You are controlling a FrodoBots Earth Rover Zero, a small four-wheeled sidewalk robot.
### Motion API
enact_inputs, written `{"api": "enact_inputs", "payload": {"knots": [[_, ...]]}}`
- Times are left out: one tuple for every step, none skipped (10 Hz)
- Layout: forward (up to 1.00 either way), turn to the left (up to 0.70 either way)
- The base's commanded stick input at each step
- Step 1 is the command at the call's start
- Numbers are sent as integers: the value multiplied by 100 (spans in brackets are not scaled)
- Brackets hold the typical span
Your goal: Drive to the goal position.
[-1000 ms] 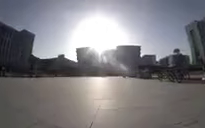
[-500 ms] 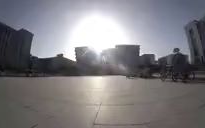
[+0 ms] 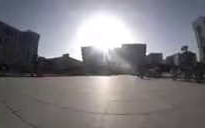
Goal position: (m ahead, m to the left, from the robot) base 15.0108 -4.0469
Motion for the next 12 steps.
{"api": "enact_inputs", "payload": {"knots": [[100,4],[100,4],[100,4],[100,4],[100,4],[100,4],[100,4],[100,4],[100,4],[100,4],[100,4],[100,4]]}}
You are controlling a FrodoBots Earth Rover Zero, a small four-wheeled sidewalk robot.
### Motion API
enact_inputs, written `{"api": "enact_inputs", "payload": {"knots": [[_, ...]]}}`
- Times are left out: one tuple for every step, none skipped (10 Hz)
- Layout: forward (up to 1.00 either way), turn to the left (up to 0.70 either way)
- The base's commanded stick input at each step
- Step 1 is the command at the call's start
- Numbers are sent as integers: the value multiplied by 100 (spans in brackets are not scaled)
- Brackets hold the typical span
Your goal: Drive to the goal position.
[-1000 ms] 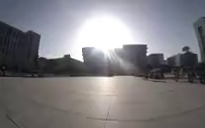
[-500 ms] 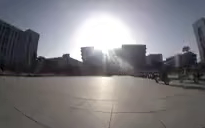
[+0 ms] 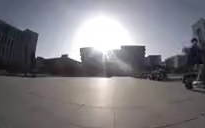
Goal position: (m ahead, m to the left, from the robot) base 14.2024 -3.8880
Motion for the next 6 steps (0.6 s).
{"api": "enact_inputs", "payload": {"knots": [[100,4],[100,4],[100,4],[100,4],[100,4],[100,4]]}}
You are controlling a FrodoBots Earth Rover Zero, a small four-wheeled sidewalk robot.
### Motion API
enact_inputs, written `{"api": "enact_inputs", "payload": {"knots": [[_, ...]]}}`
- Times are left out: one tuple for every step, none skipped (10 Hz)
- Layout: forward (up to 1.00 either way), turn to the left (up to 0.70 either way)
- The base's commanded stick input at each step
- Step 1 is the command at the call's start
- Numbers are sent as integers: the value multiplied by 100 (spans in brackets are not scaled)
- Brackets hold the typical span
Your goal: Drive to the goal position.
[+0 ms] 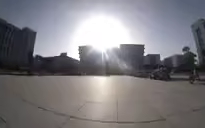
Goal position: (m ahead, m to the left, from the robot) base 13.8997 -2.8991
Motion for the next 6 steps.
{"api": "enact_inputs", "payload": {"knots": [[100,4],[100,4],[100,4],[100,4],[100,4],[100,4]]}}
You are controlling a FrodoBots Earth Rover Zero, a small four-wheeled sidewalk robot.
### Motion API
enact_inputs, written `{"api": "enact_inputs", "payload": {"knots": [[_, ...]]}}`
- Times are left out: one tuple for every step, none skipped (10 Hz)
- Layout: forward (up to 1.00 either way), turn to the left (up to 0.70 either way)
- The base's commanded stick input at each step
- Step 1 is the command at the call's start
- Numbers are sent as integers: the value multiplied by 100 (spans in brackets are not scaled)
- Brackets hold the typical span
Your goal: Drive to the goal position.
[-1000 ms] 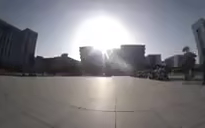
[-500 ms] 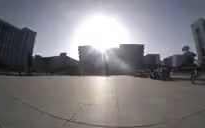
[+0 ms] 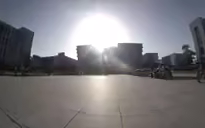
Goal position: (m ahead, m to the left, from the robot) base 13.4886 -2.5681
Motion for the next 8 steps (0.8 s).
{"api": "enact_inputs", "payload": {"knots": [[100,4],[100,4],[100,4],[100,14],[100,32],[100,44],[100,44],[100,44]]}}
